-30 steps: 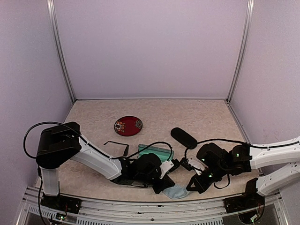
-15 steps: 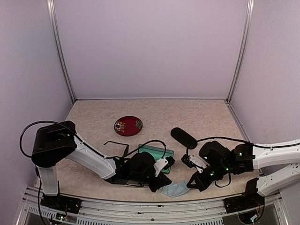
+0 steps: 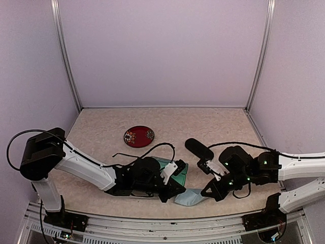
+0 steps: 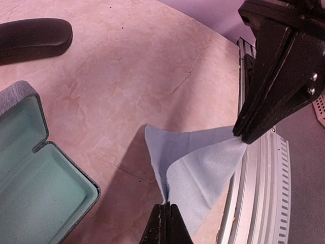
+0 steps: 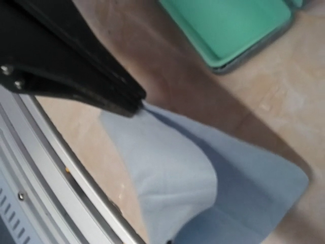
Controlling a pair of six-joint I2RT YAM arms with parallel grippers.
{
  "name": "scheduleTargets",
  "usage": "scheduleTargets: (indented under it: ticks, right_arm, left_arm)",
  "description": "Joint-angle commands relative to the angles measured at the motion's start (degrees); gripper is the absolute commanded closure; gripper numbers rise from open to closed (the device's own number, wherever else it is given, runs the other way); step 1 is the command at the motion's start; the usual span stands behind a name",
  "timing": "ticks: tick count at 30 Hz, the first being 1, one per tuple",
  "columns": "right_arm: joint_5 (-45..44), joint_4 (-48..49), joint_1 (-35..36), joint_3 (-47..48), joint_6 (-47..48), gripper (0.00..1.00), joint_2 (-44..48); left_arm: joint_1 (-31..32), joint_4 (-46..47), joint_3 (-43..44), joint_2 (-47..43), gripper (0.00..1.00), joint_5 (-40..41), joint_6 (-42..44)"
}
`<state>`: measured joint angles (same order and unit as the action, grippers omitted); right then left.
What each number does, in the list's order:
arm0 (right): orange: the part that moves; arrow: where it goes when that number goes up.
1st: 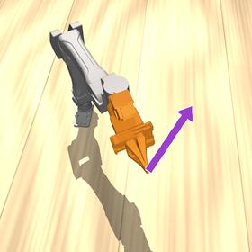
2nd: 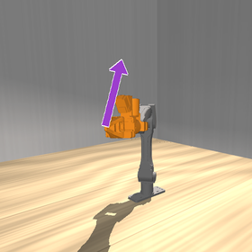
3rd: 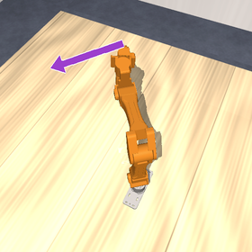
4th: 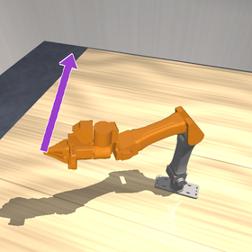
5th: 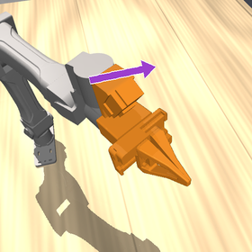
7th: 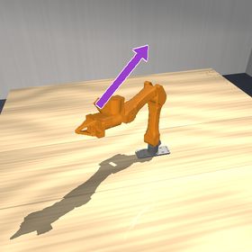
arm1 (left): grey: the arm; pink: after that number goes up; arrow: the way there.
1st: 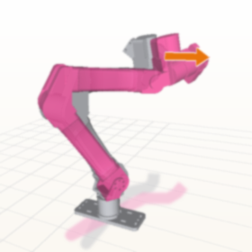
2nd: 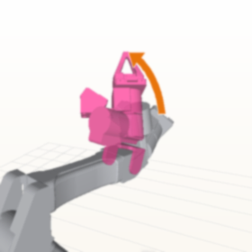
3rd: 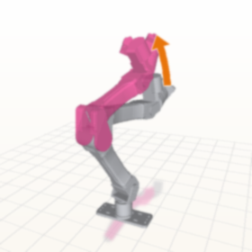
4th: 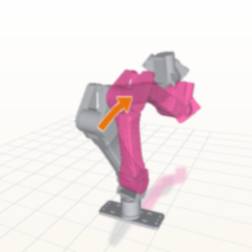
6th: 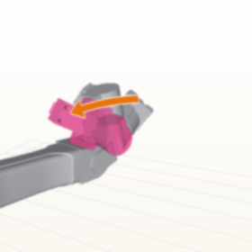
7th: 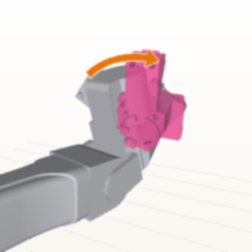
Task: Organize the sunglasses
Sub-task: Pick up the corner of the glasses cleaning cloth from the center of the board.
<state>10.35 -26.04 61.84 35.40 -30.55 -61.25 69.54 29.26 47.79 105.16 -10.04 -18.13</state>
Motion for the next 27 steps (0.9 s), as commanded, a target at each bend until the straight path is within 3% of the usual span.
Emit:
scheduleTargets:
  ticks: [1, 9, 18, 27]
  right_arm:
    - [-0.86, 0.62, -0.91, 1.18, 0.59, 1.0, 2.38]
    - [0.94, -0.96, -1.1, 0.08, -0.24, 1.0, 5.1]
    - [5.35, 3.03, -1.11, -6.09, -3.38, 1.0, 4.25]
    - [8.12, 5.96, -0.76, -8.9, -4.39, 1.0, 2.82]
  left_arm:
    - [-0.7, 0.89, -1.51, -1.55, 1.0, 0.43, 0.54]
    - [0.24, -0.65, 0.54, 2.5, 0.99, -2.48, 0.46]
    - [0.51, -2.79, 2.32, 7.03, 0.98, -0.38, -1.85]
    - [0.42, -4.05, 2.21, 6.59, 0.81, 2.36, -2.64]
